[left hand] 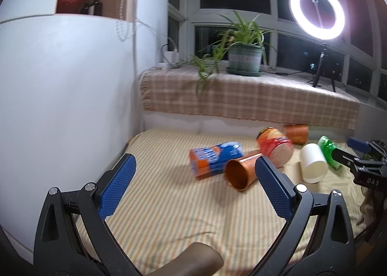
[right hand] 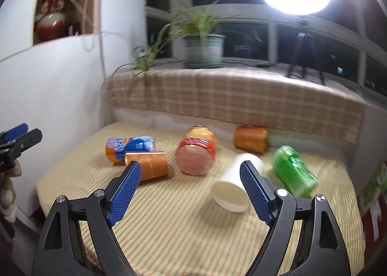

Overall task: Flip cup upright
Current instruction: 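Move the right gripper toward the lying blue-and-orange ARCTIC OCEAN bottle, then close the right gripper around the ARCTIC OCEAN bottle's body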

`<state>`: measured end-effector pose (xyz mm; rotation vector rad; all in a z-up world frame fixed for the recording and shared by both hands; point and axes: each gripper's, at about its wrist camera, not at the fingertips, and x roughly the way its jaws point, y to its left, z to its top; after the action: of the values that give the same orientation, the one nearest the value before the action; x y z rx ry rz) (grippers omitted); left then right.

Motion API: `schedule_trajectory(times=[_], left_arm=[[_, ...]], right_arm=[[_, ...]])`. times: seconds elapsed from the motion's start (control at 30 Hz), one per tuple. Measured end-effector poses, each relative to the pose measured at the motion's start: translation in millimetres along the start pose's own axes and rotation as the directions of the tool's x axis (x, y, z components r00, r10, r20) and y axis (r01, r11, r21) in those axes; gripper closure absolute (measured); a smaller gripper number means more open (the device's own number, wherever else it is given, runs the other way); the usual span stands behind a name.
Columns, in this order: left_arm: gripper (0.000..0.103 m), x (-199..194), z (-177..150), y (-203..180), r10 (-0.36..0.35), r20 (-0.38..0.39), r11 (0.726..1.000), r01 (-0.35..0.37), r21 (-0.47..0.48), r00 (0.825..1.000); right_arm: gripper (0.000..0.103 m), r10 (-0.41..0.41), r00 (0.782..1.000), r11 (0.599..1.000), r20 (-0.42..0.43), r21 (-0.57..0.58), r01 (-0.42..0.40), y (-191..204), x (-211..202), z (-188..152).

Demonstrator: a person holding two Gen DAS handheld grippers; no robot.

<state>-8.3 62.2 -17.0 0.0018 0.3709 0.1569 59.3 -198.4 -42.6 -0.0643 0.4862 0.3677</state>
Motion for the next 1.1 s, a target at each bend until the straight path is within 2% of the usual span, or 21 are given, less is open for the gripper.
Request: schedule_trajectory(times=[0.17, 0.4, 0.57, 0.7, 0.9, 1.1], left_arm=[[0.003, -3, -5, 26, 0.06, 0.018, 0.998, -0.06, -0.013, 0.998], [0.003, -3, -11, 45, 0.085, -0.052, 0.996, -0.087, -0.037, 0.995], [0.003, 0, -18, 52, 0.08, -0.099, 0.995, -0.086, -0.058, 0.992], [0.003, 2, -23, 55, 0.078, -0.129, 0.994, -0.087, -0.071, 0.989], [0.003, 4, -29, 59, 0.067, -0.158, 0.992, -0.083, -0.098, 0.985], [0.003, 4, -34, 65, 0.059, -0.175, 0.991, -0.078, -0.105, 0.983]], right_arm=[[0.019, 0.097, 0.993, 0.985, -0.068, -0.133, -0.105, 21, 38, 17], [0.02, 0.19, 0.964, 0.933, -0.187, -0.271, -0.237, 45, 87, 36], [0.02, 0.211, 0.941, 0.894, -0.266, -0.337, -0.296, 62, 120, 45], [0.02, 0.245, 0.906, 0.834, -0.344, -0.402, -0.378, 85, 144, 47], [0.02, 0.23, 0.857, 0.731, -0.462, -0.499, -0.465, 127, 177, 46], [0.02, 0.146, 0.824, 0.63, -0.547, -0.592, -0.504, 157, 214, 39]])
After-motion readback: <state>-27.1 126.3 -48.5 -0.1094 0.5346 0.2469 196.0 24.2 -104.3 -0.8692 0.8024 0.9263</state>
